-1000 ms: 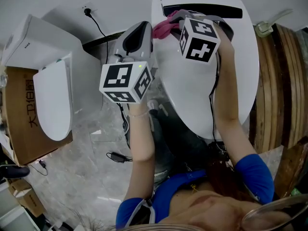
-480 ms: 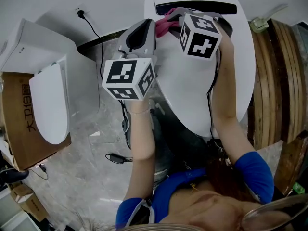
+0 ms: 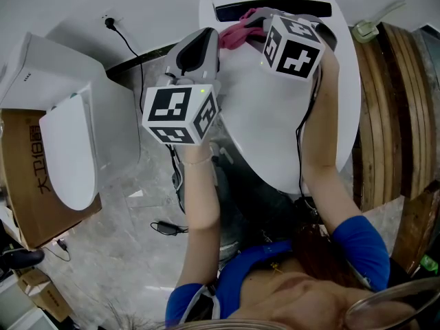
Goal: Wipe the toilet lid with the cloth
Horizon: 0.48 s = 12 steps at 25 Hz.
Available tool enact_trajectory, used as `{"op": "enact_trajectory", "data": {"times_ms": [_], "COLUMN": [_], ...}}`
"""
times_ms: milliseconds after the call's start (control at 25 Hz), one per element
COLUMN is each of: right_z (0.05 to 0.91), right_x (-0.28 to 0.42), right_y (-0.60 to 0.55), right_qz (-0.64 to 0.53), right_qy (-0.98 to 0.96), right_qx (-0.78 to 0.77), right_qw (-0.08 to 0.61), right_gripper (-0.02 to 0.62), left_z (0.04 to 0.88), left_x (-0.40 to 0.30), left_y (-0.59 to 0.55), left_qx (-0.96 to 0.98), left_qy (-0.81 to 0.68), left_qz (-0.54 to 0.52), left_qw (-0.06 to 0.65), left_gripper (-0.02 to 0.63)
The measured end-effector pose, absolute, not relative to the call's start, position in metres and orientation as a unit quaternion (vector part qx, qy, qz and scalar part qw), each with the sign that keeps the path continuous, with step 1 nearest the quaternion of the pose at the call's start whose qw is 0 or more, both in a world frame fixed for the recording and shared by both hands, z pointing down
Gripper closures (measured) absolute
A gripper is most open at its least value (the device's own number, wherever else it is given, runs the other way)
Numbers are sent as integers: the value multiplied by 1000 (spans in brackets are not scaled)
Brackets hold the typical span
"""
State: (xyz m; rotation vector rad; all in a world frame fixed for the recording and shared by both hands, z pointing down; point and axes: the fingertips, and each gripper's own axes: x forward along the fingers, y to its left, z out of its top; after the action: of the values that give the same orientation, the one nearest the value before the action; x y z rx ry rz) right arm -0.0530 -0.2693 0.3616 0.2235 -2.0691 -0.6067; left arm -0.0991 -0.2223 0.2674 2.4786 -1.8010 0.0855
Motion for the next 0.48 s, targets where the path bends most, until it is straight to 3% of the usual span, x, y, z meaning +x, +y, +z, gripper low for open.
{"op": "enact_trajectory", "data": {"times_ms": [480], "right_z": [363], "right_x": [-32], "right_y": [-275], "right_qz": [-235], "right_qy": [-841], "right_qx": [101], "right_qw": [477], "right_gripper": [526], "left_z": [267], "left_x": [-86], "left_y": [-220], "left_qx": [819], "left_qy": [-571], "left_qz": [26], "left_qw": [43], "left_gripper": [604]}}
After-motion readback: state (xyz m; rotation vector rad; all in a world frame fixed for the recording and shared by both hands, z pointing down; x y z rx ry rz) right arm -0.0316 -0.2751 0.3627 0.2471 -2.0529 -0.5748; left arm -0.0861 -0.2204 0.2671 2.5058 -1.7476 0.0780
